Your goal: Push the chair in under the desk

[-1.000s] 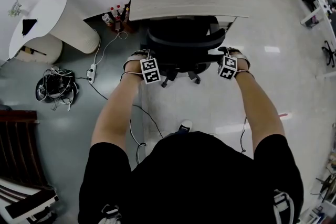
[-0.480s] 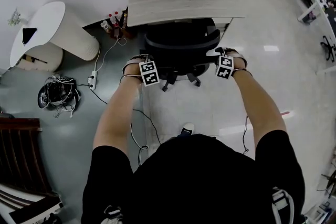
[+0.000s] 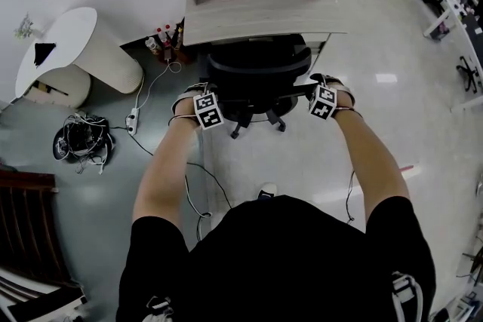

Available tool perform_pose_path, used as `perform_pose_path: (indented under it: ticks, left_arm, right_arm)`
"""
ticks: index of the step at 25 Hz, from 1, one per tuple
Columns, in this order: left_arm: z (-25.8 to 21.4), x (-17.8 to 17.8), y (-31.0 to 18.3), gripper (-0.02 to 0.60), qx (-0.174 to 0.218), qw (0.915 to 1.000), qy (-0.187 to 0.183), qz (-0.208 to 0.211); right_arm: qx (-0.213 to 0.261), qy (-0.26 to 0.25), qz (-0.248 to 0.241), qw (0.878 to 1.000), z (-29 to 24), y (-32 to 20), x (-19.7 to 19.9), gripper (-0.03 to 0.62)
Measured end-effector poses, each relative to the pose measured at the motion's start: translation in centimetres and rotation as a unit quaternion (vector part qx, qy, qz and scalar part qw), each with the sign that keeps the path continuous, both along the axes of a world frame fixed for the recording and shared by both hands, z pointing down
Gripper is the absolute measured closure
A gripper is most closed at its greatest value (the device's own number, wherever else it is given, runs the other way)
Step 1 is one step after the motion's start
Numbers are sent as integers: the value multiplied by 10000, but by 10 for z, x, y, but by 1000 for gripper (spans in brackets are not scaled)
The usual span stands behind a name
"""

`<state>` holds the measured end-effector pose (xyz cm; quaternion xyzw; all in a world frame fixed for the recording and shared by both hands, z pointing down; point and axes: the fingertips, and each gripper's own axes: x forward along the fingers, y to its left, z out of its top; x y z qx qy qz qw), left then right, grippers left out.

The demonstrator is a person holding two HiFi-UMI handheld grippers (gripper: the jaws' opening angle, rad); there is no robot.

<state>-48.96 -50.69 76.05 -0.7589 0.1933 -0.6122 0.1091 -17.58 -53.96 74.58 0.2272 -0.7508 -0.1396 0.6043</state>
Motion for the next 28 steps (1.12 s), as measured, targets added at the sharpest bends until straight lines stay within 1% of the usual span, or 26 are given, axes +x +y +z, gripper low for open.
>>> perform_pose_path:
  ticks: [4, 6, 8, 11, 15, 17, 20, 21, 24, 25, 28]
  left_arm:
    - [-17, 1, 8, 376, 96, 9988, 369, -302]
    - [-26, 4, 13, 376, 161, 9965, 654, -496]
    - [-36, 6, 17, 376, 243, 9922, 980, -734]
    - [-51, 11, 27, 376, 248, 9809, 1566, -1127]
    - [-67, 24, 43, 376, 191, 9581, 2408, -1542]
    - [-69, 30, 52, 377, 198, 9506, 2638, -1623]
    - [-72, 40, 64, 379, 251, 9459, 2816, -1591]
    - [-74, 43, 69, 383, 265, 9431, 2911, -1587]
    - [-81, 48, 80, 403, 333, 9320, 3226, -1620]
    - [-83, 49, 83, 415, 372, 9294, 3291, -1627]
    - [-89, 54, 91, 439, 431, 9255, 3410, -1593]
  right_arm:
    - [113, -671, 439, 9967, -25, 16, -3, 347]
    - [189, -965, 625, 9932, -36, 25, -5, 352]
    - [237, -1238, 779, 9890, -46, 35, -7, 367]
    - [286, -1566, 984, 9823, -58, 51, -10, 388]
    - [198, -2057, 1337, 9692, -67, 71, -12, 390]
    - [96, -2363, 1568, 9589, -69, 81, -12, 393]
    - [-9, -2802, 1830, 9423, -76, 94, -14, 403]
    - [-10, -2916, 1877, 9379, -80, 97, -15, 408]
    - [55, -3183, 1976, 9271, -92, 104, -16, 431]
    - [82, -3255, 2009, 9239, -96, 105, -15, 437]
    - [168, -3456, 2141, 9135, -106, 109, -13, 453]
